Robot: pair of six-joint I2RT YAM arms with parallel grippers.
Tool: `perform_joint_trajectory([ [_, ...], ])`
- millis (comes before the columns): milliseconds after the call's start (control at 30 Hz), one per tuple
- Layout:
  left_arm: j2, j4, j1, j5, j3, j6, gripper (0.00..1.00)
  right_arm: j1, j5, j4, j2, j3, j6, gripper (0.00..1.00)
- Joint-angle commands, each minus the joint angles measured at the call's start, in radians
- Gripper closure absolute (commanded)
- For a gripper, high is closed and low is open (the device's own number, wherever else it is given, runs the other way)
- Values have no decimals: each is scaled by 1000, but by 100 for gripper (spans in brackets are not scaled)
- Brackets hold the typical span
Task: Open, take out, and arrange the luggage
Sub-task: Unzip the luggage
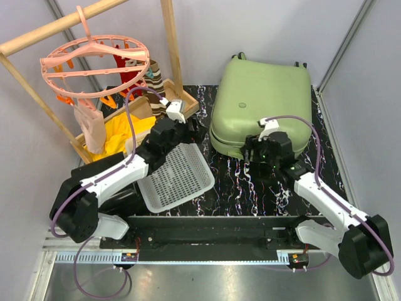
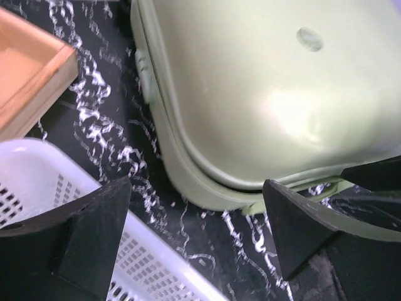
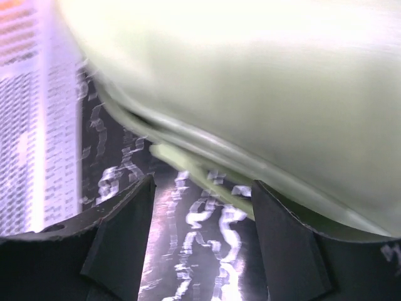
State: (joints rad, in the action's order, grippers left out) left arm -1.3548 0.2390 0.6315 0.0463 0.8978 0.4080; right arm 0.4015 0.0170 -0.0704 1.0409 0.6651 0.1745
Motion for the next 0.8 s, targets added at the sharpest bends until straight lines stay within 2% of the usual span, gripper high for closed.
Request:
perform_joint_trajectory([
  [0, -4, 6, -74, -150, -10, 44, 11, 197, -111, 39, 37, 155, -25, 27],
  [167, -79, -81, -141, -238, 67, 54, 12, 348, -285, -34, 83, 284, -58, 20],
  [367, -138, 15, -141, -292, 73, 80, 14, 350, -276, 13, 166, 258, -7, 16],
  [433, -162, 16, -141, -296, 93, 83, 14, 350, -288, 23, 191, 235, 25, 13],
  [767, -314, 6, -131, -304, 177, 95, 19, 349, -347, 30, 203, 191, 74, 10],
])
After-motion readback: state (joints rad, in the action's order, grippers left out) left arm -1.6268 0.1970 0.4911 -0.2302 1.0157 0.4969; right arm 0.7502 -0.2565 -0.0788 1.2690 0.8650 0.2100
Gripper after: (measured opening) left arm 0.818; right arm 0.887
